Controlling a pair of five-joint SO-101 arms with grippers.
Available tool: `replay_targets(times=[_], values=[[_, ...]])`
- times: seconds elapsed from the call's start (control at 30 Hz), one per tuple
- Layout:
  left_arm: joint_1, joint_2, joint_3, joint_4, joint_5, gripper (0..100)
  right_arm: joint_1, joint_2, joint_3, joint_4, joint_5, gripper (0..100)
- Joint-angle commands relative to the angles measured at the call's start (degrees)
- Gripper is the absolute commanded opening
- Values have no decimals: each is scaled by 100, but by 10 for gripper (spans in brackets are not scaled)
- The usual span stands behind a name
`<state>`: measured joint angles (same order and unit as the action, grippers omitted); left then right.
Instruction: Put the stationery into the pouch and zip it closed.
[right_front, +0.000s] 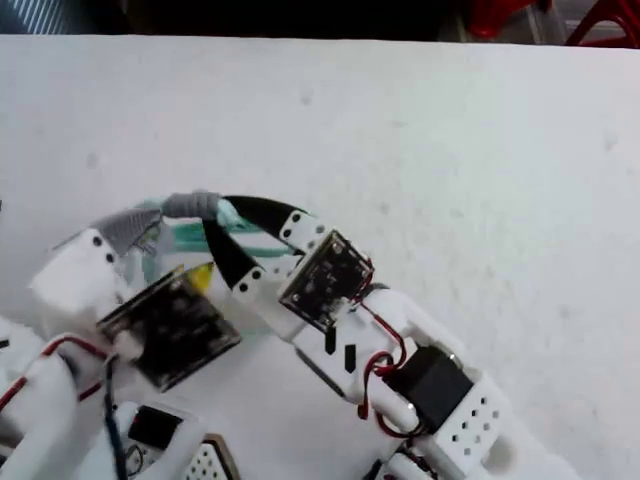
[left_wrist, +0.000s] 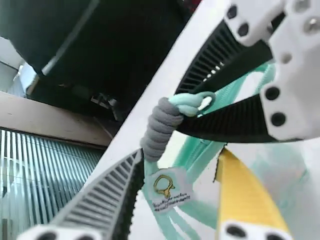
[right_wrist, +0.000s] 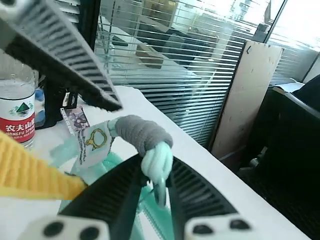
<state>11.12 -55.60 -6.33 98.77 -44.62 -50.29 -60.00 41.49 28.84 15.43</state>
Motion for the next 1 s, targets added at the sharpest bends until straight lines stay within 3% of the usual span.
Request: replay_targets(times=[0.0,0.2,0.47,0.53,0.63,0.7,0.8,0.87,0.97], values=[[-488,-13,-1196,325,123,249,84,-242,-273,-171,-343,17],[-1692,-13,-1442,264,-79,247,444,-259,-281,-171,-580,17],[-2563,-356,-1046,325,-114,245,541,-251,-264,-84,-607,17],[-2527,-822,-352,352,-158,245,708,-251,-264,-22,-897,17],[-1877,-1657,1310,176,-369,245,857,-303,-299,57,-1310,17],[-1490,-2255,2444,-246,-677,247,840,-303,-299,110,-1292,17],[-1429,-3178,3807,-985,-510,266,796,-303,-308,303,-1275,17],[-1279,-3714,4510,-1231,-422,324,796,-303,-308,453,-1266,17],[-1042,-4180,5257,-1451,-404,324,787,-400,-308,629,-1257,17]])
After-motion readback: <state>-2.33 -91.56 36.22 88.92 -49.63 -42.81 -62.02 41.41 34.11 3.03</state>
